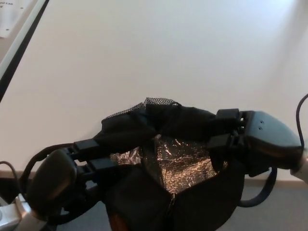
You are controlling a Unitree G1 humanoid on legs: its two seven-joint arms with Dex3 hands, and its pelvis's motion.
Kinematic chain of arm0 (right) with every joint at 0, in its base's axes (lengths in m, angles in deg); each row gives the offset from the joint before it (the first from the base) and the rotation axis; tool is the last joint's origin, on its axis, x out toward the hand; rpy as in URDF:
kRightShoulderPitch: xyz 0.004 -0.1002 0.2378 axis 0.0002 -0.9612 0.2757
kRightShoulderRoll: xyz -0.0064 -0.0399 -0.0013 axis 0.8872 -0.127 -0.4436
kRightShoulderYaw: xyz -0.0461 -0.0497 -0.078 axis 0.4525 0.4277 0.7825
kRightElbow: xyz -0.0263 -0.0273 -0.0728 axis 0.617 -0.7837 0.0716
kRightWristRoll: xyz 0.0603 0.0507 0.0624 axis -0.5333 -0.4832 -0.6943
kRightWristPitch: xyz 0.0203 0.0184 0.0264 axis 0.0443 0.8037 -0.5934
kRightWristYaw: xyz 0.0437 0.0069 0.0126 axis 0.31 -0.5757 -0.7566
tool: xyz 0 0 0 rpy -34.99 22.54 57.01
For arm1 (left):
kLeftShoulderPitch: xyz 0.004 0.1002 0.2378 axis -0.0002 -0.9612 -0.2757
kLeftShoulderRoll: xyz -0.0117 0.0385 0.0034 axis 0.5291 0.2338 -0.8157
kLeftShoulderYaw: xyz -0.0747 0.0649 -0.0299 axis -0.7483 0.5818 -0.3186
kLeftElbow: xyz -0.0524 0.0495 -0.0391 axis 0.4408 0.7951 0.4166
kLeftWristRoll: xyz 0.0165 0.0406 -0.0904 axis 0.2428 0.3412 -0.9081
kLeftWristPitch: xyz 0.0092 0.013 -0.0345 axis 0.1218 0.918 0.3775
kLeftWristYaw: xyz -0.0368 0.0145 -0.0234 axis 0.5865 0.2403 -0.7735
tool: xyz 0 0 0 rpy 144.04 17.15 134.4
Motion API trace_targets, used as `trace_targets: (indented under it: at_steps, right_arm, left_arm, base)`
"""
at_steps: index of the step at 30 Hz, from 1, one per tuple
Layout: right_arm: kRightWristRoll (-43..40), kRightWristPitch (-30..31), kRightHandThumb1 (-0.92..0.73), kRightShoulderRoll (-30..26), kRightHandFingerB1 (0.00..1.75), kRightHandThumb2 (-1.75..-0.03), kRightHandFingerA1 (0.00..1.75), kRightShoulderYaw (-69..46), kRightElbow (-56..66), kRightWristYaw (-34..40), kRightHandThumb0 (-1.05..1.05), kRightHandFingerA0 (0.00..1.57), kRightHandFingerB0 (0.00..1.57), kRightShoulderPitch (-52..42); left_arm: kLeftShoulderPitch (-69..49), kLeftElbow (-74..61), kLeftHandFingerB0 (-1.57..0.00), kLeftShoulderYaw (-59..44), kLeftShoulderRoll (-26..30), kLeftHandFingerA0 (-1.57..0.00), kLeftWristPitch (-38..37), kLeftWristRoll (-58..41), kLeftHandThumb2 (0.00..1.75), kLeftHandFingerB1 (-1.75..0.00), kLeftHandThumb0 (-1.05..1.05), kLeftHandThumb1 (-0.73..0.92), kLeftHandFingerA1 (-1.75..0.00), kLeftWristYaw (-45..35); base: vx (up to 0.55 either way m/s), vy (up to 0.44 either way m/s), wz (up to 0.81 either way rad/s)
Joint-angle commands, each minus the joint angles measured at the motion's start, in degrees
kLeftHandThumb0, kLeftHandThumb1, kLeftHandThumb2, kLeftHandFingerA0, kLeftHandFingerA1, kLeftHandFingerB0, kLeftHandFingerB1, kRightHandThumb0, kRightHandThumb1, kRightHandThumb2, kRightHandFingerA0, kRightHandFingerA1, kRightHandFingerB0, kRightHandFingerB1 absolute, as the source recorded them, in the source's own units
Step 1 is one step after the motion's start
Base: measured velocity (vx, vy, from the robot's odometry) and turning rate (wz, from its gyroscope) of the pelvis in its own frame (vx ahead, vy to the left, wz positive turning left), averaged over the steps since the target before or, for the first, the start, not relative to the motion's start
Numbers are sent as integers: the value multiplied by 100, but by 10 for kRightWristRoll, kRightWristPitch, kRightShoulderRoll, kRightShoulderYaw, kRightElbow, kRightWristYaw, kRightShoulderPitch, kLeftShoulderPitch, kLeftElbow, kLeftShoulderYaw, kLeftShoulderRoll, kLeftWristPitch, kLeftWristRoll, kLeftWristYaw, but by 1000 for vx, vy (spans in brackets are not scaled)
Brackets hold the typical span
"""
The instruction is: A lunch bag is kept on the middle of the desk and the robot uses both its hands to grab the opening of the bag from the left and right and moves its hands away from each other to spread the bag open
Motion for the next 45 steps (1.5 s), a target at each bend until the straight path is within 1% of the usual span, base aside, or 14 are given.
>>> trace_targets:
  at_steps: [1, 7, 10, 11, 17, 22, 23, 24, 26, 28, 31, 32, 34, 45]
  right_arm:
    - [15, 76, -50, -86, 145, -60, 159, -24, -48, -46, -23, 88, 81, 34]
    - [-18, 154, -55, 62, 141, -61, 156, -43, -94, -156, -31, 79, 70, 190]
    - [-45, 171, -48, 109, 105, -54, 138, -66, -119, -185, -19, 85, 76, 242]
    - [19, 249, -67, 124, 53, -59, 97, -29, -123, -163, -41, 85, 66, 296]
    - [-175, 282, -82, 188, 89, -64, 100, -173, -148, -405, -51, 64, 66, 357]
    - [-4, 319, -67, 153, 77, -61, 117, -77, -140, -189, -41, 67, 68, 391]
    - [-18, 333, -67, 159, 48, -60, 89, -86, -144, -231, -43, 18, 27, 394]
    - [-49, 331, -48, 166, 32, -77, 14, -107, -155, -282, -44, 0, 6, 393]
    - [-36, 331, -55, 165, 30, -58, 17, -97, -158, -273, -38, 0, 22, 390]
    - [-82, 314, -57, 169, 50, -104, 49, -133, -168, -332, -30, 0, 1, 383]
    - [-69, 318, -60, 162, 48, -107, 51, -130, -171, -327, -30, 1, 0, 371]
    - [-76, 324, -68, 162, 30, -61, 35, -139, -172, -335, -50, 41, 10, 367]
    - [-52, 341, -65, 156, 34, -72, 27, -122, -170, -331, -50, 5, 8, 371]
    - [-116, 388, -33, 90, 28, -69, 53, -212, -156, -384, -31, 23, 0, 363]
  left_arm:
    - [10, -11, -86, -45, 136, -100, 31, 6, 119, -147, -19, 41, -163, 8]
    - [211, -91, -80, -76, 43, -95, 54, -3, 111, -151, -10, 36, -162, -63]
    - [286, -71, -92, -78, 11, -107, 67, -7, 98, -101, -17, 43, -133, -89]
    - [355, -39, -99, -69, -19, -105, 79, 12, 74, -95, -29, 57, -127, -64]
    - [420, -38, -88, -105, -51, -97, 100, -39, 113, -143, -17, 48, -149, -91]
    - [431, -24, -91, -120, -47, -97, 86, -52, 108, -121, -10, 40, -131, -102]
    - [428, -23, -90, -123, -44, -89, 87, -56, 96, -104, -14, 44, -130, -115]
    - [415, -32, -74, -128, -41, -73, 104, -60, 75, -47, -9, 54, -70, -138]
    - [401, -39, -57, -132, -40, -60, 110, -58, 74, -41, -8, 53, -54, -146]
    - [387, -48, -21, -132, -37, -23, 124, -45, 95, -54, 1, 40, -54, -144]
    - [378, -45, -14, -122, -23, -25, 142, -12, 70, -34, 1, 48, -33, -133]
    - [375, -45, -9, -120, -17, -22, 146, -8, 68, -35, -1, 48, -33, -140]
    - [371, -46, -8, -119, -10, -24, 154, -3, 72, -35, 0, 51, -32, -145]
    - [367, -39, -6, -150, 60, -9, 178, -32, 101, -50, 2, 39, -49, -183]
  base:
    - [0, 0, 0]
    - [0, 0, 0]
    - [0, 0, 0]
    - [0, 0, 0]
    - [0, 0, 0]
    - [0, 0, 0]
    - [0, 0, 0]
    - [0, 0, 0]
    - [0, 0, 0]
    - [0, 0, 0]
    - [0, 0, 0]
    - [0, 0, 0]
    - [0, 0, 0]
    - [0, 0, 0]
